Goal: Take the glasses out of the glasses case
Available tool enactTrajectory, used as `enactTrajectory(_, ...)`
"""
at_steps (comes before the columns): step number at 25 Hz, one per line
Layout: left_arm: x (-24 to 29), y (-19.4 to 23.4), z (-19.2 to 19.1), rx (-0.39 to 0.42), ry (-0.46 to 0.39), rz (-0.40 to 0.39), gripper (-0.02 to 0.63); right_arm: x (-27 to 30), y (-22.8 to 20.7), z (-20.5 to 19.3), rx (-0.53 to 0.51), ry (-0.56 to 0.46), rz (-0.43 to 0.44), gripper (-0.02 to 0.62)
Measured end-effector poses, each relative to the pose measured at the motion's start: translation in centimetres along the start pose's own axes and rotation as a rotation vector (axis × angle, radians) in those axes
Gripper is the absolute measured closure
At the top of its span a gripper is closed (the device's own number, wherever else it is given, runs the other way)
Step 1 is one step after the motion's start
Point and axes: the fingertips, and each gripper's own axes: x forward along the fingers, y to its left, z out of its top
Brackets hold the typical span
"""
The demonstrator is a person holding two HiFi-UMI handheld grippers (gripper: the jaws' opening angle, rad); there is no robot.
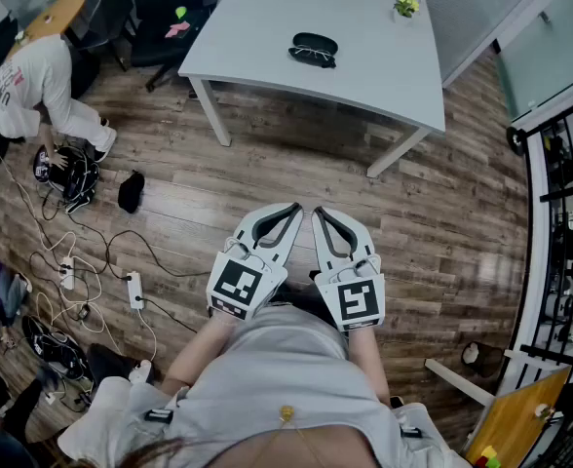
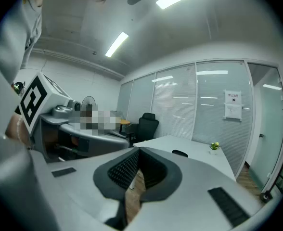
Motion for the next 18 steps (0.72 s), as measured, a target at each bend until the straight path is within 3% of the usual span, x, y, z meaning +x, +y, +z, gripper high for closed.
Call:
enactTrajectory(5, -0.1, -0.1, 0.0, -0.009, -0.024, 0.025, 0.566, -0.4, -0.1, 0.3, 0.035, -0.035, 0.010, 0.573)
enactTrajectory(8, -0.3, 0.2, -0.2, -0.024, -0.026, 0.020, 0.465, -0.4, -0.1, 0.2, 0.050, -0.037, 0.021, 0.504)
enactTrajectory(18, -0.4, 1.0, -0.5, -0.040, -0.014, 0.024, 0.466, 0.5, -0.3, -0.3, 0.056, -0.020, 0.030, 0.496)
